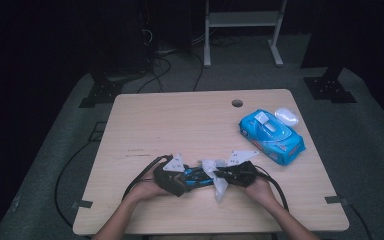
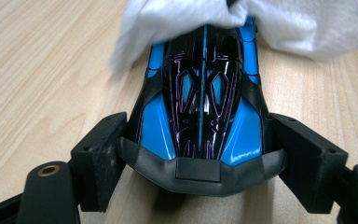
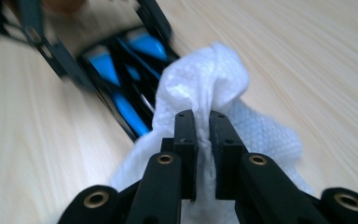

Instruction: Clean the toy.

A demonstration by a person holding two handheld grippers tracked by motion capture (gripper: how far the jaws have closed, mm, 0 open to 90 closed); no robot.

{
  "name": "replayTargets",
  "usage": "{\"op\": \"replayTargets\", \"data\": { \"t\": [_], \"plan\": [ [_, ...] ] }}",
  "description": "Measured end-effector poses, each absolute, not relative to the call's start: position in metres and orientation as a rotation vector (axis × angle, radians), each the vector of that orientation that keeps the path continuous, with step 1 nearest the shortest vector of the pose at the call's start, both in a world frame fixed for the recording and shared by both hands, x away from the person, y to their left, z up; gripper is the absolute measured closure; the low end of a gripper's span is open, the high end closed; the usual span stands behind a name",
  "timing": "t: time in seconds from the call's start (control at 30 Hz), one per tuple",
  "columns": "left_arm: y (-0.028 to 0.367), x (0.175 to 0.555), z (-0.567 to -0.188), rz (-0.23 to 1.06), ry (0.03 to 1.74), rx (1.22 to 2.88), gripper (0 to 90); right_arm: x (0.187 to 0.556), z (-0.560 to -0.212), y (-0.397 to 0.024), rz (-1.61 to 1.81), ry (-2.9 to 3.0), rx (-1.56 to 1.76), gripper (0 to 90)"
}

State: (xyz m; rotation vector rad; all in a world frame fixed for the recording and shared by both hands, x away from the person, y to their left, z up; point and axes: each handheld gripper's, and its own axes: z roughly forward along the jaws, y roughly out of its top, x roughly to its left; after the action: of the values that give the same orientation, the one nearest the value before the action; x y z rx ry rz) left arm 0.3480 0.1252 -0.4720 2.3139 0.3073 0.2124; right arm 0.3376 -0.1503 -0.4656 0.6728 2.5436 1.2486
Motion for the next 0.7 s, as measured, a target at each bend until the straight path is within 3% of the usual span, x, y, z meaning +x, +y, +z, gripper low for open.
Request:
{"op": "replayTargets", "data": {
  "t": [0.17, 0.47, 0.7],
  "plan": [
    [0.125, 0.348, -0.472, 0.211, 0.303, 2.318, 22.5, 0.338, -0.466, -0.161, 1.255, 2.534, 0.729, 82.9],
    [0.125, 0.348, -0.473, 0.21, 0.313, 2.311, 22.3, 0.329, -0.462, -0.126, 1.327, 2.586, 0.597, 82.9],
    [0.124, 0.347, -0.472, 0.223, 0.303, 2.324, 22.6, 0.334, -0.466, -0.154, 1.303, 2.537, 0.711, 82.9]
  ]
}}
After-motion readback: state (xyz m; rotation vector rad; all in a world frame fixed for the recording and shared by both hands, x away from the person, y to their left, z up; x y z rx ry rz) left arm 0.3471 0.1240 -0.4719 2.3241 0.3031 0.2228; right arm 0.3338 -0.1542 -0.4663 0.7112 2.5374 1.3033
